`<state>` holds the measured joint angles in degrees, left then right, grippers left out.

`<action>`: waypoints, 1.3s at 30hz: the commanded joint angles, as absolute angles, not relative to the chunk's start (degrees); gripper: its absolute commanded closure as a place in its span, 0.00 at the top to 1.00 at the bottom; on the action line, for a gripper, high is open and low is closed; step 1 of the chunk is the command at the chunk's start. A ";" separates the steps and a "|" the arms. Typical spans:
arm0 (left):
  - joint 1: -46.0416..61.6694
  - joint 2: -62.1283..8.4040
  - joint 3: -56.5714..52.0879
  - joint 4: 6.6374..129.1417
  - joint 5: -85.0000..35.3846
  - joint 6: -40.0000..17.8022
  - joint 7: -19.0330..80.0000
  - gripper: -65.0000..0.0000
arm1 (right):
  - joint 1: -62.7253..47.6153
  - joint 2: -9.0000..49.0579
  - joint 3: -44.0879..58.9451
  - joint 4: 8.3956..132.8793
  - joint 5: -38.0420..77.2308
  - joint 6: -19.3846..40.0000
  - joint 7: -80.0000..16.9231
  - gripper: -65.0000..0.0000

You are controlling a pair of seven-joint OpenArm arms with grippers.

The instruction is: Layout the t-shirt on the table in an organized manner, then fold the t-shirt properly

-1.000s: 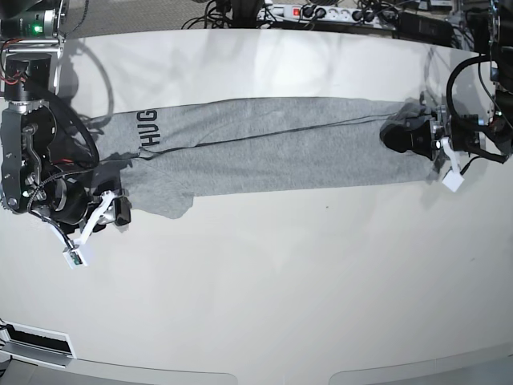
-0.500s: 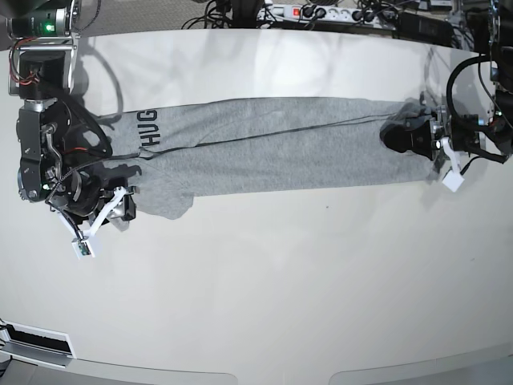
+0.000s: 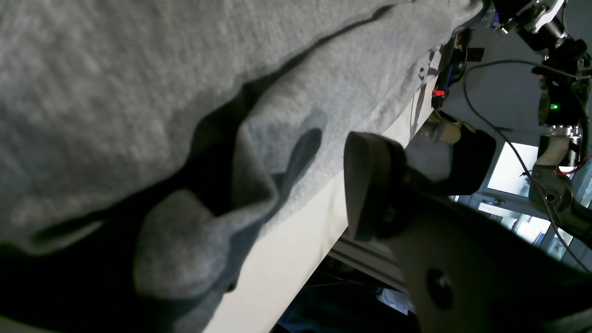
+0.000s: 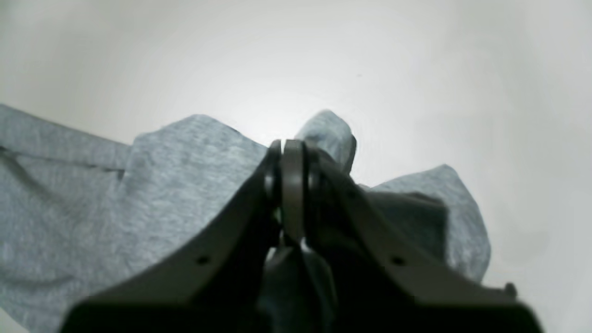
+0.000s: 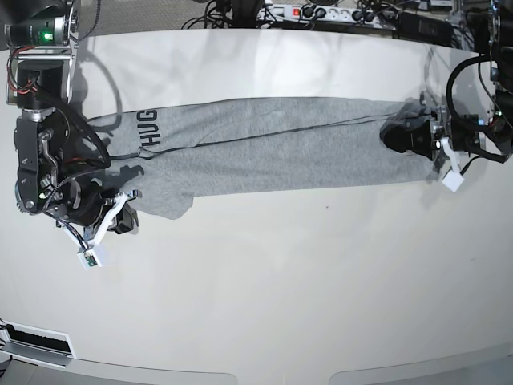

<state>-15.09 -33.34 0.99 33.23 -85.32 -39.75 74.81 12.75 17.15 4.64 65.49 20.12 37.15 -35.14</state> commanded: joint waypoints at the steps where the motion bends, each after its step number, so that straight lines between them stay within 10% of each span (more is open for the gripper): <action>1: -15.88 -34.44 0.73 33.65 -85.00 -40.00 74.56 0.54 | 14.26 17.96 4.93 66.26 21.15 38.30 -34.09 0.00; 20: -15.88 -34.48 0.73 33.65 -85.00 -40.00 74.56 0.54 | 3.03 22.96 4.93 92.25 44.38 40.00 -53.23 0.00; 39: -15.92 -34.48 0.71 33.65 -85.00 -40.00 74.56 0.54 | -12.53 25.89 4.93 107.24 30.15 40.00 -57.23 0.00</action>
<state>-15.09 -33.32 0.99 33.30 -85.32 -39.75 74.61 -13.28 25.04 4.58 106.56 29.61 39.72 -58.00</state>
